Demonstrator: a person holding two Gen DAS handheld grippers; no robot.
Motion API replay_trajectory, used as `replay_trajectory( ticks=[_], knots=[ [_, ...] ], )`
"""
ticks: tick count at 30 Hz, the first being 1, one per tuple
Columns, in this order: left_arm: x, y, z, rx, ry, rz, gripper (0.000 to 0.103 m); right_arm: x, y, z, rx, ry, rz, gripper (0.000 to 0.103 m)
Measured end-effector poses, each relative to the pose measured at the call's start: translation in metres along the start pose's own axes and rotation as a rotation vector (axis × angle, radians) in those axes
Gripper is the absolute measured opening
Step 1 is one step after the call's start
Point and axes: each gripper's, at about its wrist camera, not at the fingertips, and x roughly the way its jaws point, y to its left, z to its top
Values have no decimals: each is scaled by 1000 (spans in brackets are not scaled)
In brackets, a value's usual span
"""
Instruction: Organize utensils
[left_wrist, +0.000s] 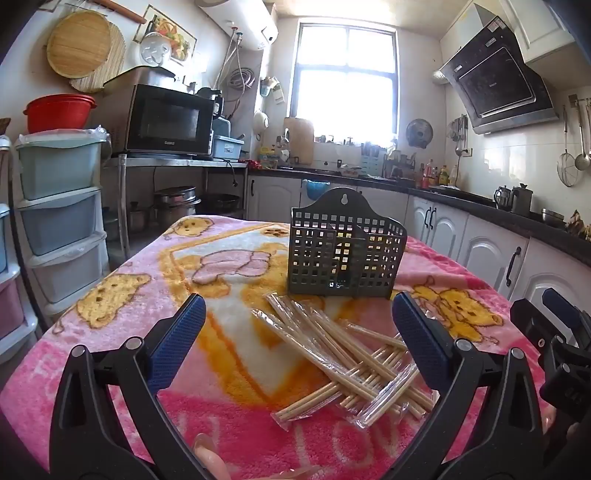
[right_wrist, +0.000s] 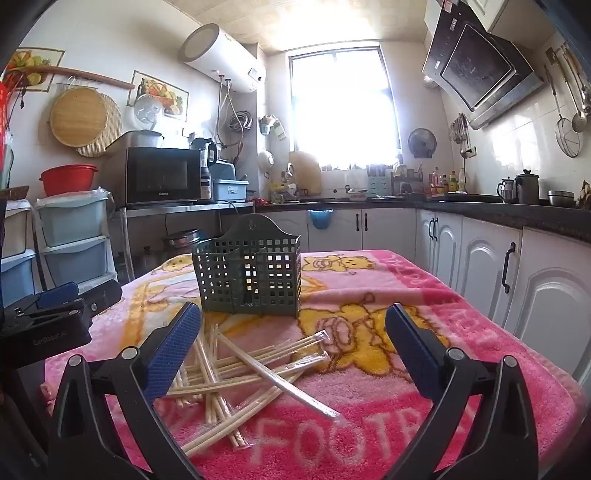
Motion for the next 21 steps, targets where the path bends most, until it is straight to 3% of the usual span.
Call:
replay_trajectory(
  ticks=[21],
  knots=[
    [1, 3, 0, -2, 10, -5, 94, 1, -1, -1, -2, -1, 2, 97]
  ],
)
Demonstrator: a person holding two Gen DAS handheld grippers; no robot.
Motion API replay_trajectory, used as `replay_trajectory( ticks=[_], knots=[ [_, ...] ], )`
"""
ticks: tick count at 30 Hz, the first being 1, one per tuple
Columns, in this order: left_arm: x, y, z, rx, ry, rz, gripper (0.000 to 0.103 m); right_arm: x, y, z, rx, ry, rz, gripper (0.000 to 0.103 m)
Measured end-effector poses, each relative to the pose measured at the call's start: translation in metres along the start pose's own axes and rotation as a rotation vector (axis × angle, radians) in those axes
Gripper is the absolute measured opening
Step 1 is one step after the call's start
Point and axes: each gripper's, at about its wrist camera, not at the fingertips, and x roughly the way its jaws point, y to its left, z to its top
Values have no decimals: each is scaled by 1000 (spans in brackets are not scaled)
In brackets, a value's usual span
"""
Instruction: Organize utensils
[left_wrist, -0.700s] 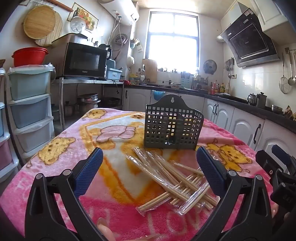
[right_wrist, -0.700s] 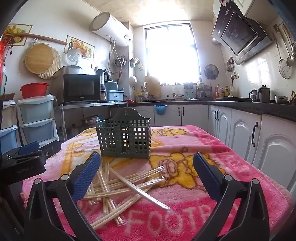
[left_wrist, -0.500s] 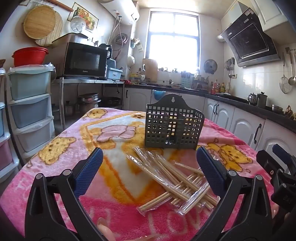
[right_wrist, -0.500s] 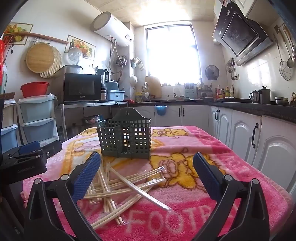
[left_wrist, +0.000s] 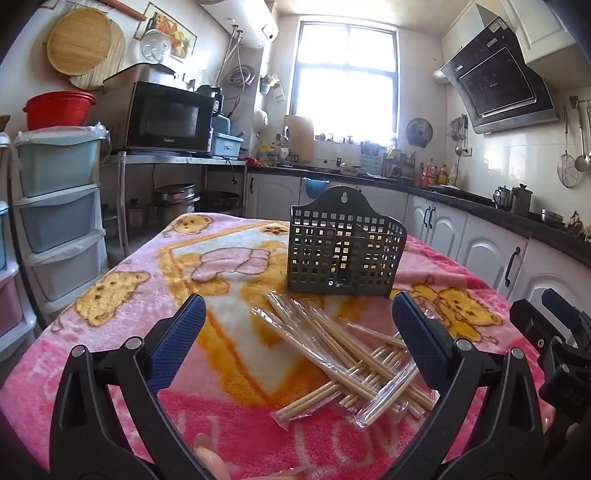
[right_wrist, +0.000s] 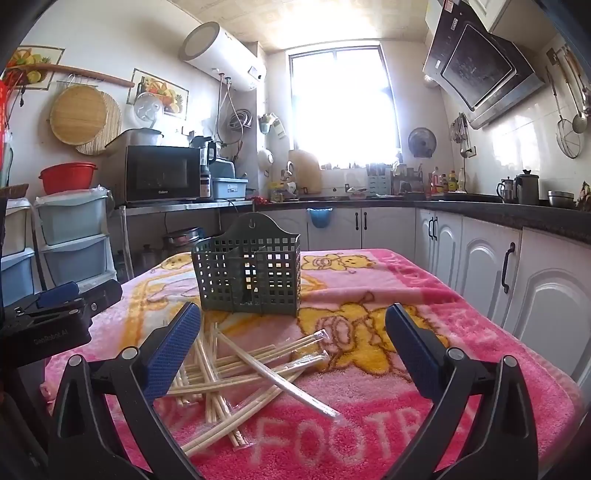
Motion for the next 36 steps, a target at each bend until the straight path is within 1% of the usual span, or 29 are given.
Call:
replay_trajectory(
  ticks=[36],
  knots=[
    [1, 0, -2, -8, 8, -2, 94, 0, 1, 2, 1, 7, 1, 97]
  ],
)
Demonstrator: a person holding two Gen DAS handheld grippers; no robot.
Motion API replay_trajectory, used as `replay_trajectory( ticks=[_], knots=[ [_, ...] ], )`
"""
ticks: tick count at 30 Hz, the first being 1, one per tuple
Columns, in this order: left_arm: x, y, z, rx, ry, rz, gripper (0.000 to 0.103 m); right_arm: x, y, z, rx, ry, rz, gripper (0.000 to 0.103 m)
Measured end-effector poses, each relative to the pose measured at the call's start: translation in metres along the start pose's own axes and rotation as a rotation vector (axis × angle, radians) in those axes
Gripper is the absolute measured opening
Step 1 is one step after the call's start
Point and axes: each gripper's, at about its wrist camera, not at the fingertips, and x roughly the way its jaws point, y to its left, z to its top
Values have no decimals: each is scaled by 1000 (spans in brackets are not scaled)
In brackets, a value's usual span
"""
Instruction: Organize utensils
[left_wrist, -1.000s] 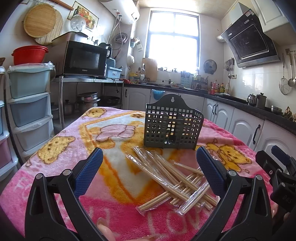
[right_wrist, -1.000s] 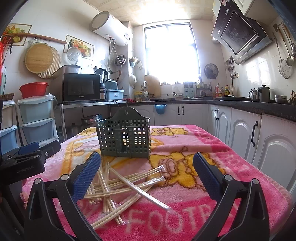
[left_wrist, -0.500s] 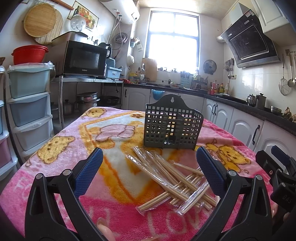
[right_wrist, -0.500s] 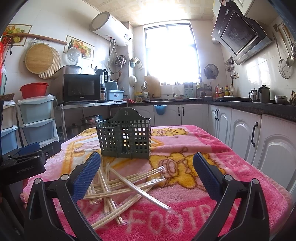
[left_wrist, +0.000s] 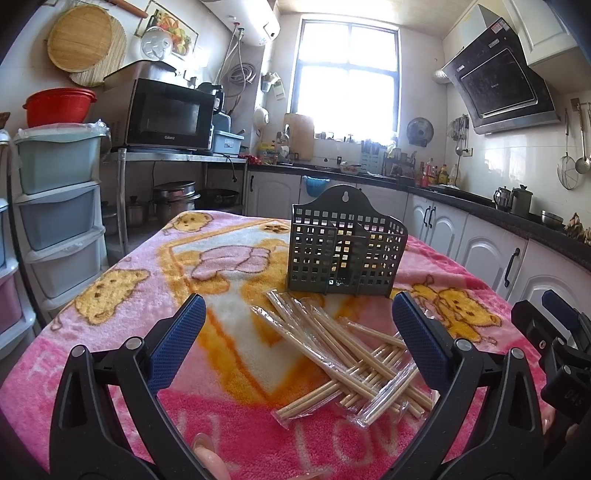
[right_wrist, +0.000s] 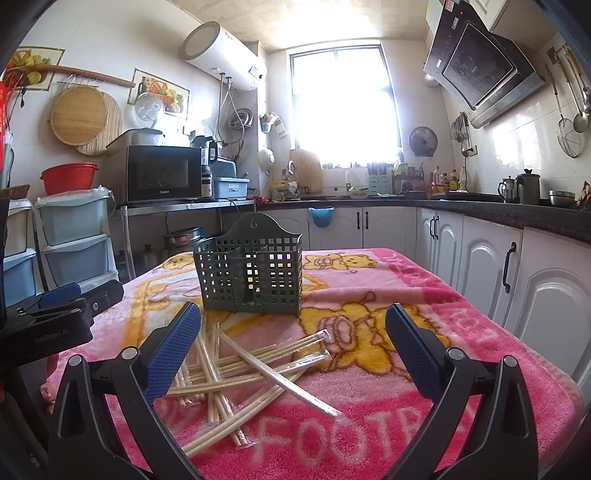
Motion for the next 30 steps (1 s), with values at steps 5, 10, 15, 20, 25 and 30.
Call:
replay_trajectory(
  ticks=[5, 10, 15, 20, 25, 30],
  knots=[
    [1, 1, -1, -4, 4, 2, 94, 1, 3, 1, -8, 7, 10, 97],
    [3, 3, -1, -11, 10, 6, 94, 6, 9, 4, -39, 18, 32, 97],
    [6, 10, 0, -22, 18, 16, 94, 13, 14, 8, -67, 42, 62, 97],
    [13, 19, 2, -32, 53, 34, 94, 28, 21, 14, -95, 94, 95, 97],
    [27, 33, 3, -61, 120, 50, 94, 45, 27, 16, -99, 161, 129, 97],
    [41, 54, 6, -99, 176, 77, 94, 64, 34, 18, -131, 232, 158, 97]
  ],
)
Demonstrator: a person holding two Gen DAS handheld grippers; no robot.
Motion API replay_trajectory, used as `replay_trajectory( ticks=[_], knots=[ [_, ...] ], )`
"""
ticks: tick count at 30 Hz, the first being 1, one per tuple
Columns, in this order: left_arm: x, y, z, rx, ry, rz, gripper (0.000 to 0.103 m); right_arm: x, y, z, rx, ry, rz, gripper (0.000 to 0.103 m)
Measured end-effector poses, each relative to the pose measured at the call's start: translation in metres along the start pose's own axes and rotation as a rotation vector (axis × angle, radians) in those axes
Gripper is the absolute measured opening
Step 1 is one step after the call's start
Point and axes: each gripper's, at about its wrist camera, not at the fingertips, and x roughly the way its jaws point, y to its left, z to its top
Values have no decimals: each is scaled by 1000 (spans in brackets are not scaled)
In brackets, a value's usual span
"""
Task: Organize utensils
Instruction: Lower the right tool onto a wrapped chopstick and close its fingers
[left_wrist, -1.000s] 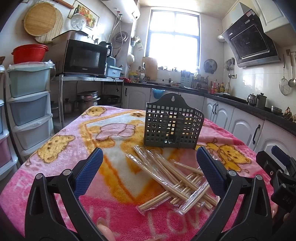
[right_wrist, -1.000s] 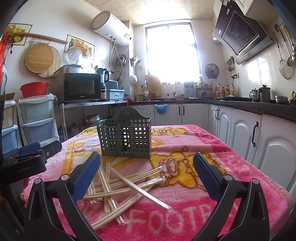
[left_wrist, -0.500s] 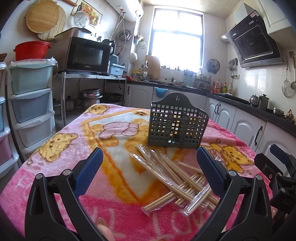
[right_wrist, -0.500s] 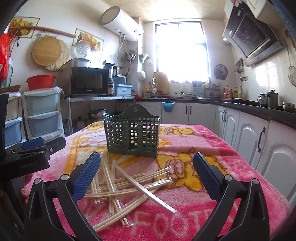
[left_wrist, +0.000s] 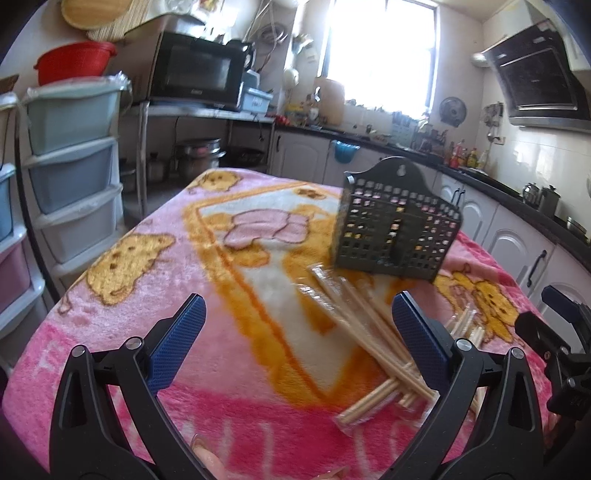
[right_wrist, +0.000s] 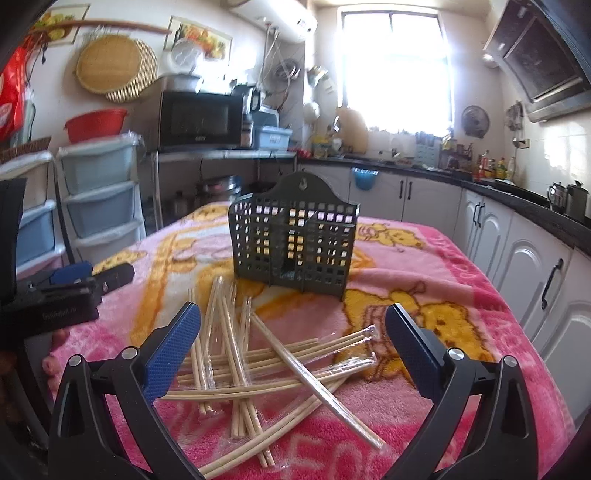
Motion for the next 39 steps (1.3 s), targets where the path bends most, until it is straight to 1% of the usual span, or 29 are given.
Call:
replay_trajectory(
  ticks=[1, 4, 9, 12, 16, 18, 23, 25, 29, 31, 32, 34, 35, 36, 38, 39],
  knots=[
    [2, 4, 2, -6, 5, 11, 94, 6, 0, 2, 2, 31, 17, 97],
    [7, 13, 7, -13, 24, 28, 94, 20, 0, 6, -20, 86, 37, 97],
    [20, 31, 20, -56, 81, 19, 94, 43, 3, 17, -87, 178, 31, 97],
    [28, 37, 26, -72, 105, 8, 94, 60, -1, 21, -87, 244, 47, 97],
    [42, 38, 34, -71, 158, -5, 94, 82, 1, 27, -165, 315, 40, 97],
    [52, 37, 37, -78, 197, -24, 94, 93, 3, 27, -202, 348, 44, 97],
    [80, 44, 40, -154, 295, -90, 94, 117, 4, 28, -260, 424, 61, 97],
    [88, 44, 39, -176, 319, -107, 93, 125, 6, 28, -283, 449, 75, 97],
    [105, 43, 37, -215, 383, -171, 93, 138, 11, 27, -324, 491, 97, 96],
    [112, 42, 35, -239, 414, -209, 91, 143, 12, 26, -316, 514, 118, 95],
    [117, 41, 34, -257, 438, -233, 87, 146, 12, 26, -307, 528, 136, 94],
    [126, 39, 31, -287, 478, -275, 80, 153, 11, 25, -286, 563, 176, 76],
    [130, 39, 28, -304, 498, -290, 74, 157, 11, 24, -276, 579, 189, 74],
    [134, 39, 26, -321, 515, -303, 71, 161, 10, 23, -260, 594, 200, 71],
    [143, 38, 22, -359, 548, -325, 63, 166, 10, 21, -241, 616, 224, 64],
    [146, 37, 21, -374, 554, -333, 60, 167, 11, 21, -232, 625, 235, 58]
  ],
)
